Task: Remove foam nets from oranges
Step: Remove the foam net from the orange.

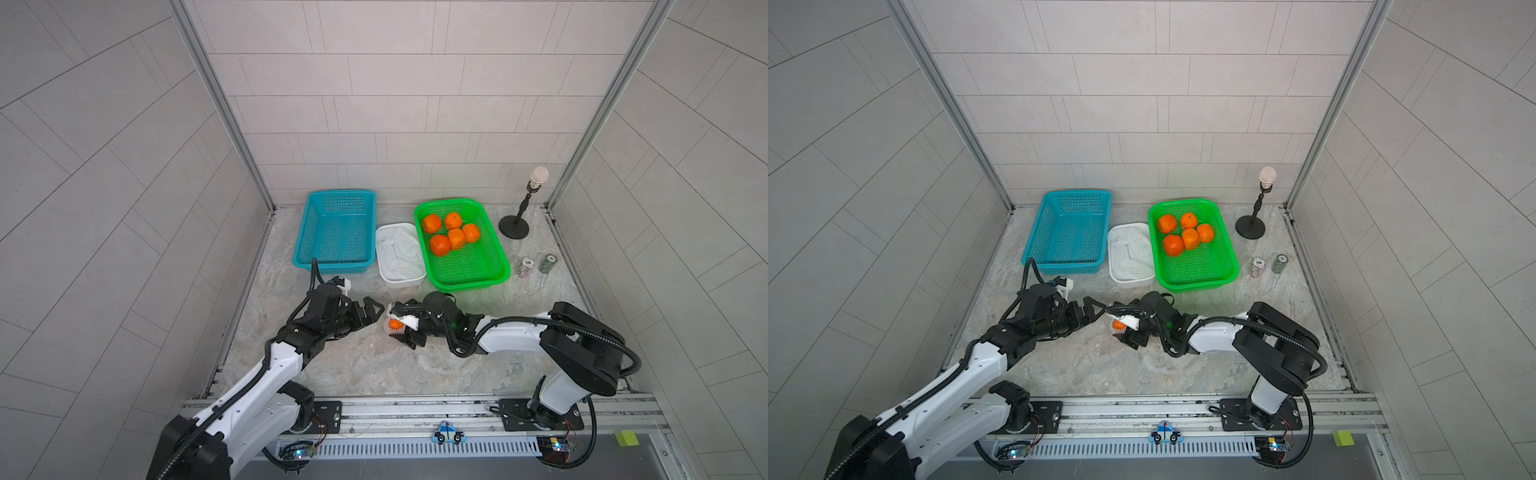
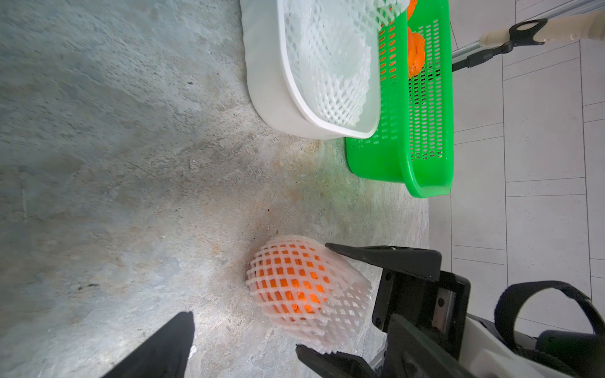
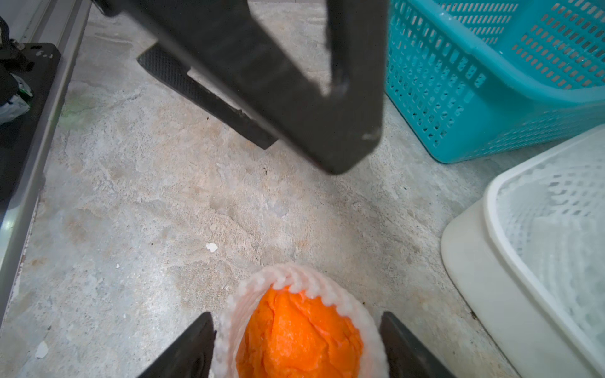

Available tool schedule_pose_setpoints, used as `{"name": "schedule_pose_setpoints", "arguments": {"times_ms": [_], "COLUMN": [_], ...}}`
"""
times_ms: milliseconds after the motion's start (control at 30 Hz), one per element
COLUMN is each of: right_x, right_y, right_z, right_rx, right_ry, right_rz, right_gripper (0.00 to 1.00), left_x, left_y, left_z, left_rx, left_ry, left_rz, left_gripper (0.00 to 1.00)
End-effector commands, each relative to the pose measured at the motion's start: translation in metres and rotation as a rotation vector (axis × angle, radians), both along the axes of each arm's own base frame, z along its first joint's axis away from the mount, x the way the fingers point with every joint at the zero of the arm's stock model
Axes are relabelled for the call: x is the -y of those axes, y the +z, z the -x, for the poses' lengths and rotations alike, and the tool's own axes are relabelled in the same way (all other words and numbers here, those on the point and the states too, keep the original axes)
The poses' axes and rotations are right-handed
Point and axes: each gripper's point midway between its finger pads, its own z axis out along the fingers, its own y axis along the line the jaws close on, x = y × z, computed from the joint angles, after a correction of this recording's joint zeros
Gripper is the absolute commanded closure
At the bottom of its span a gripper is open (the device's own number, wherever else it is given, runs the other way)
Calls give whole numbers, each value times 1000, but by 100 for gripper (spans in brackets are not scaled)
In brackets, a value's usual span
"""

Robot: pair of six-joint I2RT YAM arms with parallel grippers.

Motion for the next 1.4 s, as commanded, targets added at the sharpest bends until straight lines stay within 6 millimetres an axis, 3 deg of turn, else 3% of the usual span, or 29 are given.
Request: {"name": "schedule_pose_setpoints", "arguments": {"times_ms": [0,133,233,433,567,800,933,1233,1367], "right_x": [-5,-5,-4,-3,-3,-2,0,3,4], "right_y": [3,6,10,15,16,26,33,48,58], "right_z": [0,-1,-1,1,3,5,7,12,16], "right_rx": [-9,-11,-11,-14,-25,-23,-16,-25,-42], "right_ry": [24,15,16,21,25,32,36,41,47], "right_rz": [-1,-6,-2,-2,7,-5,-6,-16,-31], "right_gripper": [27,34,46,50,66,73,85,86,87], "left_x": [-1,-1,-2,-2,-2,-2,-5,-16,-31], "left_y": [1,-1,0,1,5,9,12,27,36], "left_z": [-1,-1,-1,-1,-1,-2,-1,-2,-6], "left_rx": [5,2,4,7,18,28,43,120,194], "left_ry": [7,9,10,9,12,8,1,9,12], "left_rz": [15,12,12,16,20,19,-5,-76,-197], "left_gripper": [0,0,0,0,0,0,0,0,0]}}
